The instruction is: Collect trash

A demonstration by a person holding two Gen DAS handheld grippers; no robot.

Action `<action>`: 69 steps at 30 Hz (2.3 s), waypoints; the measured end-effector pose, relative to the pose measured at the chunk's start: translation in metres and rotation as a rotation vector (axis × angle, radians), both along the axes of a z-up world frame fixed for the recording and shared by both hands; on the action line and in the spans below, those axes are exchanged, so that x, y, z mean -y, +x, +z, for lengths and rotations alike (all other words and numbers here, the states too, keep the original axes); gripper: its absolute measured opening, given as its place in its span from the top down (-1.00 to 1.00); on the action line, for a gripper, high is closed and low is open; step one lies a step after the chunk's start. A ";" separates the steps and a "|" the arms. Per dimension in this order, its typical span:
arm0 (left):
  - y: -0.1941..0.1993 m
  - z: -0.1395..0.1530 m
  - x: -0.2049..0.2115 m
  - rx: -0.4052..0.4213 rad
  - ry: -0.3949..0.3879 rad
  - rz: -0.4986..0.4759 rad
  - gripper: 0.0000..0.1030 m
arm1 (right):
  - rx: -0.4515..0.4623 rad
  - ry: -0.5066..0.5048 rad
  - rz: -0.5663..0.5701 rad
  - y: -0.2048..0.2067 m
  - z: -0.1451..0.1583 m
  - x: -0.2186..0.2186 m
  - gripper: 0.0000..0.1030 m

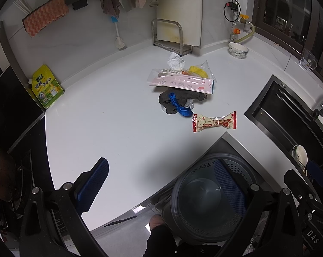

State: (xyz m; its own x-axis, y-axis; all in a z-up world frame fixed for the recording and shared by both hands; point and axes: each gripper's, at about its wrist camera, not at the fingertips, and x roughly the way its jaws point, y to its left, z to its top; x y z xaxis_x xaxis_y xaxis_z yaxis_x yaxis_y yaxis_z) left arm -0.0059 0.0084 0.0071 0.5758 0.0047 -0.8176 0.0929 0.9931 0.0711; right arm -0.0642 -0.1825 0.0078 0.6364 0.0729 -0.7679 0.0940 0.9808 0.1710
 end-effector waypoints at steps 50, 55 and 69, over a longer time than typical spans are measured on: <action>-0.021 -0.008 -0.006 -0.008 0.002 0.139 -0.88 | 0.017 0.023 0.184 0.003 -0.017 0.020 -0.46; -0.027 -0.011 -0.010 -0.004 0.025 0.183 -0.88 | 0.010 0.026 0.284 0.022 -0.030 0.026 -0.46; 0.034 -0.034 -0.025 -0.012 0.009 0.194 -0.88 | 0.047 -0.073 0.468 0.117 -0.057 0.008 -0.46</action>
State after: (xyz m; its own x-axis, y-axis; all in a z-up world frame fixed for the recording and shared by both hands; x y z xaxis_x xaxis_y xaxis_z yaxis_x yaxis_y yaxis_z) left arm 0.0276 0.0334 -0.0267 0.5532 0.1223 -0.8240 -0.0995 0.9918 0.0804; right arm 0.0532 -0.1904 -0.0496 0.5824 0.3073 -0.7526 -0.3670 0.9255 0.0939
